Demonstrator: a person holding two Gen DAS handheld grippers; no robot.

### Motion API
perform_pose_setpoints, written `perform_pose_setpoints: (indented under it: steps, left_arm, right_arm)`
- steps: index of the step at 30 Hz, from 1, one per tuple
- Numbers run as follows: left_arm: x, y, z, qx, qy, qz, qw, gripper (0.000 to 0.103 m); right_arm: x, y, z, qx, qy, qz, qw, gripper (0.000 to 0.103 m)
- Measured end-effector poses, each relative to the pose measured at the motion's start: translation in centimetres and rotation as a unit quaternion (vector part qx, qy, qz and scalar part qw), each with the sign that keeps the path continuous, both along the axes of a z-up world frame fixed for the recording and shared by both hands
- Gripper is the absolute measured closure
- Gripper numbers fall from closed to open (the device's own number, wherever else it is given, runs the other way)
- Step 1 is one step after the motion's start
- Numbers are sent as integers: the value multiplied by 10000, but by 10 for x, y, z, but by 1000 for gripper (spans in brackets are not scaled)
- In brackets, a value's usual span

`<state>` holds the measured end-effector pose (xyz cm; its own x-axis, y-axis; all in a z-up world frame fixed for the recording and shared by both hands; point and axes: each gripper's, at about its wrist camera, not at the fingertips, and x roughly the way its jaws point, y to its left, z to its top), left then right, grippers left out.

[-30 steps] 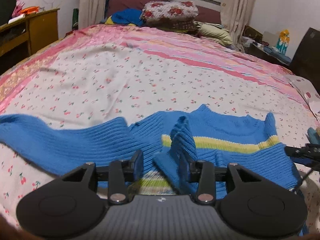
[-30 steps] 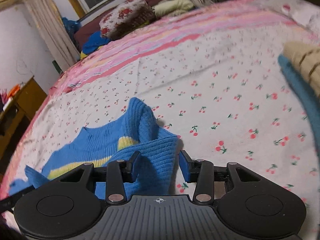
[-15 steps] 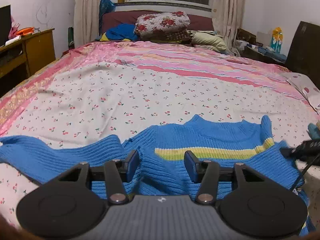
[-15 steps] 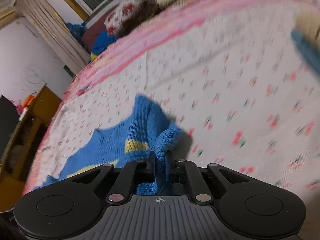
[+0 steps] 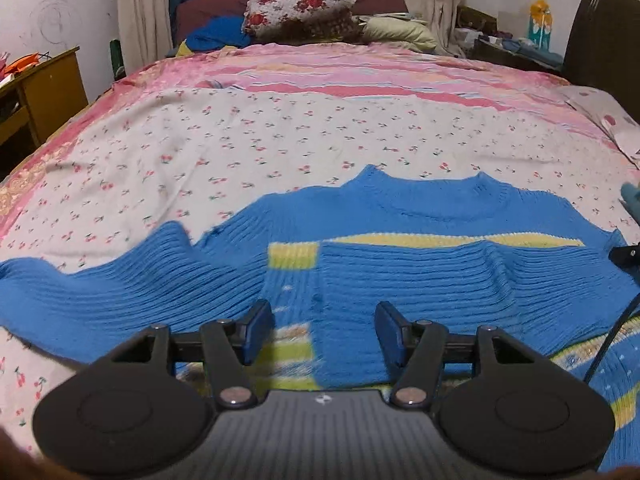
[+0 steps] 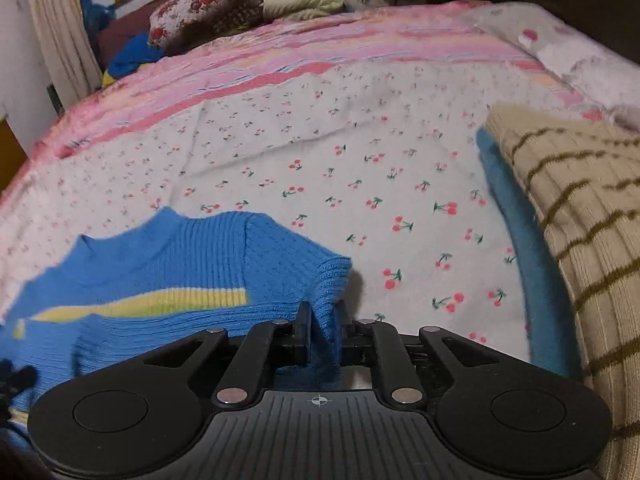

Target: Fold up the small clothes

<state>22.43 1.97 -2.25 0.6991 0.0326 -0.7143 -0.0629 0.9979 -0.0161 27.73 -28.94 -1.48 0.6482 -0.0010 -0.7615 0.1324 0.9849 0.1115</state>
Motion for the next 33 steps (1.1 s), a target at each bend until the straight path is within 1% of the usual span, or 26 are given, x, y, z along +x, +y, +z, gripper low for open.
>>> perform_pose_setpoints:
  steps: [2,5,6,9,10,11,13,14,16,18,20,22,25,26,27,28,29,30,31,32,33]
  left_arm:
    - [-6,8,4,-70,-43,58,10000,40]
    - [-16,17,7,-93,-110,135,9998,40]
    - [-19,20,8,-97,-124,150,9998,40]
    - [-29,28,10,-153,-110,229,9996,40]
    - [-32,30,12,-174,-122,255,9994,40]
    - [-35,33,14,-186,-135,275,9994,40]
    - [-42,38,17,-227,-178,324,9991,40]
    - [-45,42,19,-241,-194,346,9989,40]
    - [-51,49,22,-232,-232,394,9987,40]
    - [-58,56,23,-222,-236,455,9984,40]
    - [-65,66,23,-256,-219,552,9979,40]
    - [-72,75,22,-281,-202,667,9972,40]
    - [-80,89,19,-301,-179,791,9963,39]
    - [-81,93,18,-316,-167,816,9960,39]
    - [-82,96,17,-339,-151,834,9958,39]
    - [-82,100,16,-365,-137,850,9956,39]
    - [-83,103,15,-388,-130,863,9954,39]
    - [-83,105,14,-413,-144,859,9953,39]
    - [-83,107,14,-444,-153,856,9952,39]
    - [-84,109,15,-471,-171,853,9951,39]
    - [-85,111,15,-487,-191,858,9949,39]
  right_arm:
    - [-6,2,9,-95,-209,-9,9997,88]
    - [-22,14,28,-483,-646,76,9967,86]
    - [-28,22,33,-534,-771,251,9953,86]
    - [-37,52,42,-868,-1017,787,9879,78]
    - [-40,63,42,-905,-1049,1017,9851,78]
    - [-43,76,42,-834,-1073,1268,9826,78]
    - [-48,99,37,-488,-995,1792,9776,77]
    - [-50,112,33,-348,-917,2097,9728,75]
    - [-52,137,25,-334,-820,2546,9630,75]
    - [-54,161,15,-473,-785,2939,9514,75]
    - [-52,182,8,-477,-692,3234,9425,74]
    - [-51,197,1,-450,-599,3438,9361,72]
    - [-50,216,-4,-441,-533,3733,9251,63]
    - [-52,222,-7,-485,-497,3832,9210,58]
    - [-54,227,-12,-555,-475,3911,9175,56]
    - [-55,231,-14,-653,-498,3960,9146,56]
    - [-55,236,-17,-893,-564,3923,9138,58]
    - [-55,239,-20,-1057,-580,3846,9152,60]
    - [-52,239,-20,-1007,-541,3761,9195,61]
    - [-49,237,-18,-849,-497,3651,9257,71]
    - [-45,235,-14,-725,-469,3539,9313,83]
